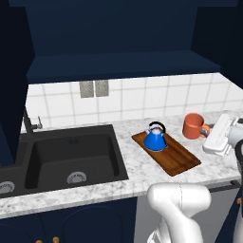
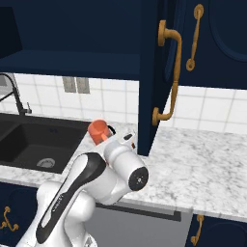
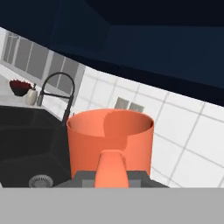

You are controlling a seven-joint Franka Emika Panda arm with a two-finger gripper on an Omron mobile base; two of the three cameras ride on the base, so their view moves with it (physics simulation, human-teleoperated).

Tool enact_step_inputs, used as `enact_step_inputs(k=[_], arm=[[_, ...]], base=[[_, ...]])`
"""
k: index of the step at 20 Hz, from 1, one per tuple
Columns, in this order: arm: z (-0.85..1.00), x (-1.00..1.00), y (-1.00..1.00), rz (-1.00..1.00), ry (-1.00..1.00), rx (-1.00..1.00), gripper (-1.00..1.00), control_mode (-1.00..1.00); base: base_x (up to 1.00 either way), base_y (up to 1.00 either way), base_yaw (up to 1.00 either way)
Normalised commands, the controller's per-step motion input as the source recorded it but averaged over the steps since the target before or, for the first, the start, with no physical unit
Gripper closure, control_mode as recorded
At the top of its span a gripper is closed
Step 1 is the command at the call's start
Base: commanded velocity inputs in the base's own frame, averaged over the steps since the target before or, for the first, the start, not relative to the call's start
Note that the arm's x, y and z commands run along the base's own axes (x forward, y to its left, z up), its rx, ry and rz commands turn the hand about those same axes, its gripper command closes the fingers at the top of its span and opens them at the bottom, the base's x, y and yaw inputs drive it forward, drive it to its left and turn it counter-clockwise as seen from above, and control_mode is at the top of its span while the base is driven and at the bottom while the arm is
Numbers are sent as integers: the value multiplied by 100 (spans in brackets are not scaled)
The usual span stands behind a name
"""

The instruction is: Pick the kettle from the counter and place it on the tray. Then pick the mug from the cabinet and place it on the tray. Then close the cabinet doors.

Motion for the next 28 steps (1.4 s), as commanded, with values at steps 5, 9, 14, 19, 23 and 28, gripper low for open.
enact_step_inputs(k=[5,9,14,19,23,28], arm=[[-34,13,-23,8,0,0,100,-100],[-36,14,-19,9,0,1,100,-100],[-38,18,-9,9,0,0,100,-100],[-40,32,0,8,0,0,100,-100],[-36,33,-15,12,0,4,100,-100],[-33,21,-13,14,10,0,100,-100]], base=[[0,0,0],[0,0,0],[0,0,0],[0,0,0],[0,0,0],[0,0,0]])
